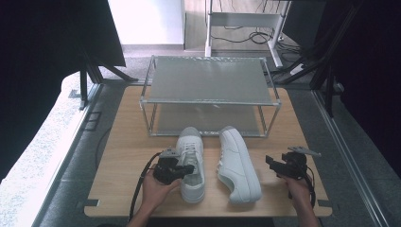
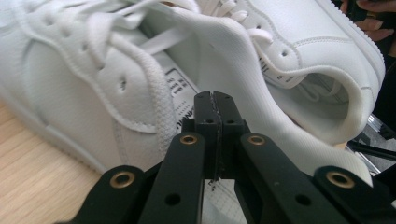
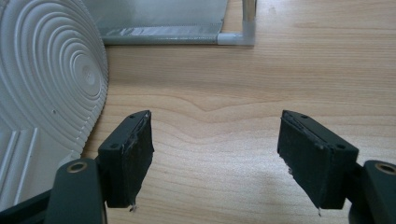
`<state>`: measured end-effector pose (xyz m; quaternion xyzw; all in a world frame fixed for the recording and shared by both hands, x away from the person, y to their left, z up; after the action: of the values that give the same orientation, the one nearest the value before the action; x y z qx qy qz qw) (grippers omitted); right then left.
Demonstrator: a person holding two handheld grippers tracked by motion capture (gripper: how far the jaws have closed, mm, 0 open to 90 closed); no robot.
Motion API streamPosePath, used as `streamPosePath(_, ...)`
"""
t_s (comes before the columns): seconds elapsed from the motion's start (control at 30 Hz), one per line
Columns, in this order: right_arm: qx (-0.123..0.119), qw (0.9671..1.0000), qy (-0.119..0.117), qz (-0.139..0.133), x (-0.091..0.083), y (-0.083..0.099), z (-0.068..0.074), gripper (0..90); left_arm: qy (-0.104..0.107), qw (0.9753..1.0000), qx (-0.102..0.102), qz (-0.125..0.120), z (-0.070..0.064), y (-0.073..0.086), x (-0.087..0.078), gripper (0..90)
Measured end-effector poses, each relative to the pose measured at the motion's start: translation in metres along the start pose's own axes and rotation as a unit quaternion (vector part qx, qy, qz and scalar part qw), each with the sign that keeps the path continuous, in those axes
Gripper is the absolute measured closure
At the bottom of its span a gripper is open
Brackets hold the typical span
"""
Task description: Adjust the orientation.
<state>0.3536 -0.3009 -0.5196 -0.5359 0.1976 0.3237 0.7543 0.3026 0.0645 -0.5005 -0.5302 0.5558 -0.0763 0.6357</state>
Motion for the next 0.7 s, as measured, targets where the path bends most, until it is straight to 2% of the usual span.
streamPosePath(0.07,0.001,1.0000,0.001,-0.002,0.000,-0.001,-0.001,27.4,-0.002,1.0000,-0.005,-0.003,0.004,0.003,-0.004,90.0)
streamPosePath(0.17,0.003,1.0000,0.000,-0.003,-0.001,-0.001,-0.001,28.2,0.005,0.9996,-0.025,-0.009,0.013,0.008,-0.013,90.0)
streamPosePath(0.3,0.002,1.0000,-0.004,-0.002,-0.002,-0.002,0.000,28.5,0.009,0.9993,-0.034,-0.014,0.021,0.012,-0.020,90.0)
streamPosePath(0.5,0.002,1.0000,-0.004,-0.001,-0.002,-0.002,0.000,28.4,0.009,0.9994,-0.030,-0.015,0.020,0.011,-0.022,90.0)
streamPosePath(0.6,0.000,1.0000,-0.006,-0.001,-0.003,-0.002,0.001,28.5,0.014,0.9993,-0.029,-0.020,0.018,0.010,-0.024,84.4)
streamPosePath(0.63,0.000,1.0000,-0.007,-0.002,-0.003,-0.002,0.001,28.4,0.022,0.9990,-0.027,-0.026,0.017,0.008,-0.026,84.4)
streamPosePath(0.7,0.002,0.9999,0.000,-0.012,-0.005,-0.004,0.000,28.5,0.043,0.9964,-0.029,-0.067,0.013,0.001,-0.035,72.0)
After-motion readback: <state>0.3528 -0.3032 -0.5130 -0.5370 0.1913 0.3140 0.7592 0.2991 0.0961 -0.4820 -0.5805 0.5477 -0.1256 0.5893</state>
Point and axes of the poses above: each handheld gripper's, and its own axes: x roughly forward along the jaws, y roughly out of its underside, z roughly to its left, the point moved 6 cm from there along x, roughly forward along the jaws, and after that the axes turned 14 degrees about x, right-handed, at the moved point
